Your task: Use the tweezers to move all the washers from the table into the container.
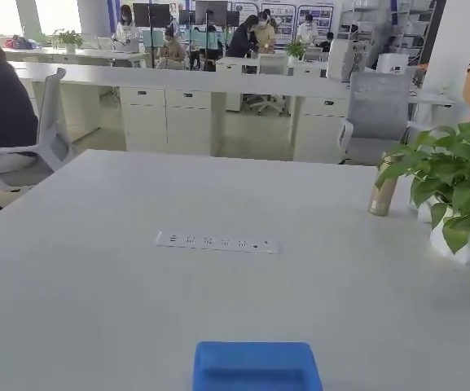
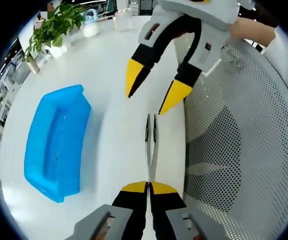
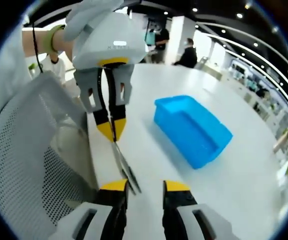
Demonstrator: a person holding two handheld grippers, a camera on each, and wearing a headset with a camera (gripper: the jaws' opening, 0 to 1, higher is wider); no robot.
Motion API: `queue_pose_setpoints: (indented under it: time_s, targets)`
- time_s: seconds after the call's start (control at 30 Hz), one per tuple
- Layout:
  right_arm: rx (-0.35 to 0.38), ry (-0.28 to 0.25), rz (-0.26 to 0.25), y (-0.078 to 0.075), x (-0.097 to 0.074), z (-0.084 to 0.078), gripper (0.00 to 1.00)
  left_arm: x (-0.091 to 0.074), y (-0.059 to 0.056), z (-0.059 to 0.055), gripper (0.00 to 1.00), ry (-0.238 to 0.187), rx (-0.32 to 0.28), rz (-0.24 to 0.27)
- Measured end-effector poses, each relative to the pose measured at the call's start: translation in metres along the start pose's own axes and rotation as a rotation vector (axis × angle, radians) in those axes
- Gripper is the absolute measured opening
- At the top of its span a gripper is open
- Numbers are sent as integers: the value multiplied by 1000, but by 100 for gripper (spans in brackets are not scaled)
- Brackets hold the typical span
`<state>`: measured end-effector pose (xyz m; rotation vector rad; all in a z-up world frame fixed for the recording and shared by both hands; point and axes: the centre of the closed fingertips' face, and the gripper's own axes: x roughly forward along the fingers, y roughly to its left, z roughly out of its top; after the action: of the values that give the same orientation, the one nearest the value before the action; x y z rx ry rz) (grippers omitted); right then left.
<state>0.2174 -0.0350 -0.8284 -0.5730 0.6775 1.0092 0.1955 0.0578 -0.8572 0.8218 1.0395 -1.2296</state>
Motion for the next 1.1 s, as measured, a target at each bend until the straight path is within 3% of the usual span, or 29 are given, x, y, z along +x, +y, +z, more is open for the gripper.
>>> queue_pose_setpoints:
  time_s: [0.17, 0.43, 0.57, 0.83, 1.1]
  targets:
    - [117, -64, -72, -18, -23, 0, 25, -2, 3, -5, 0, 44, 10, 4]
    - [226, -126, -144, -35, -52, -2, 29, -3, 4, -12, 0, 103, 37, 5]
    - [273, -156, -162, -40, -57, -3, 30, -1, 6, -16, 0, 122, 38, 1]
    - [284, -174, -160, -37, -56, 1, 32, 1, 4, -21, 0, 169, 69, -8]
    - [309, -198, -171, -40, -58, 2, 30, 4, 2, -23, 0, 185, 81, 9]
